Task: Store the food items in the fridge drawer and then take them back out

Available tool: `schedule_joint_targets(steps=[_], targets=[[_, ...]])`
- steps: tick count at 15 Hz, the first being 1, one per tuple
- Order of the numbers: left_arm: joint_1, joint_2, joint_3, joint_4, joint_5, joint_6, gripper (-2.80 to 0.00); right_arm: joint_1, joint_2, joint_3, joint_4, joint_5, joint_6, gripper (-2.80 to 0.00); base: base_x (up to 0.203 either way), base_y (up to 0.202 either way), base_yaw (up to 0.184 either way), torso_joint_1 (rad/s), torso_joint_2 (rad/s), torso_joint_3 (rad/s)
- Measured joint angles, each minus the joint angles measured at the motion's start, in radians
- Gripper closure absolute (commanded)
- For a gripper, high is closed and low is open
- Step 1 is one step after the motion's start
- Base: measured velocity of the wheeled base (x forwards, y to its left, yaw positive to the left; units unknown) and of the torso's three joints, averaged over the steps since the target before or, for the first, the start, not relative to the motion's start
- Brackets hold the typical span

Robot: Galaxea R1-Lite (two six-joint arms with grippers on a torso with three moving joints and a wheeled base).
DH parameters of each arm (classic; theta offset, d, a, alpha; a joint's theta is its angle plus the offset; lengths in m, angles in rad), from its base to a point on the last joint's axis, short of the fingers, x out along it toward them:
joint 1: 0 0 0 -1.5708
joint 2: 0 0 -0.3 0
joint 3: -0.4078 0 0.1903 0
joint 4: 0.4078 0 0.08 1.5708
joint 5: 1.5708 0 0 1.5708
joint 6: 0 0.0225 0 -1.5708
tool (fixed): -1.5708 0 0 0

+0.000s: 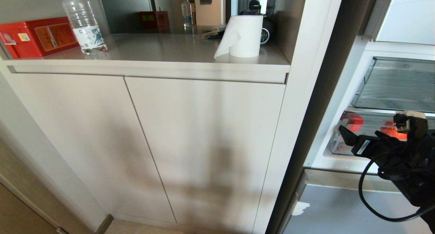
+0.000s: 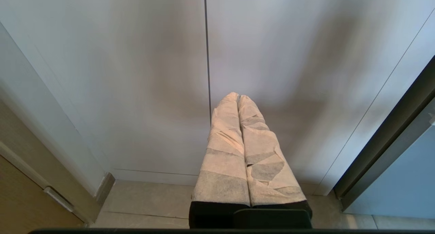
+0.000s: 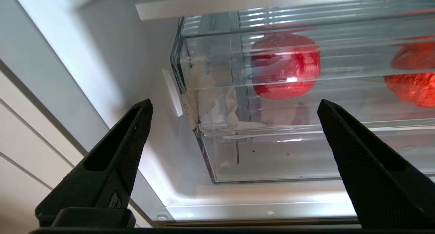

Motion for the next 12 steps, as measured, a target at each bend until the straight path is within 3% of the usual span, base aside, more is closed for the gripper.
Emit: schedule_joint_targets(steps=[12], targets=[[0.000, 0.000, 0.000, 0.000, 0.000, 0.000, 0.00, 0.000, 0.053, -0.040, 0.000, 0.004, 0.008, -2.80, 0.000, 0.000, 0.000, 0.000, 0.00, 0.000]])
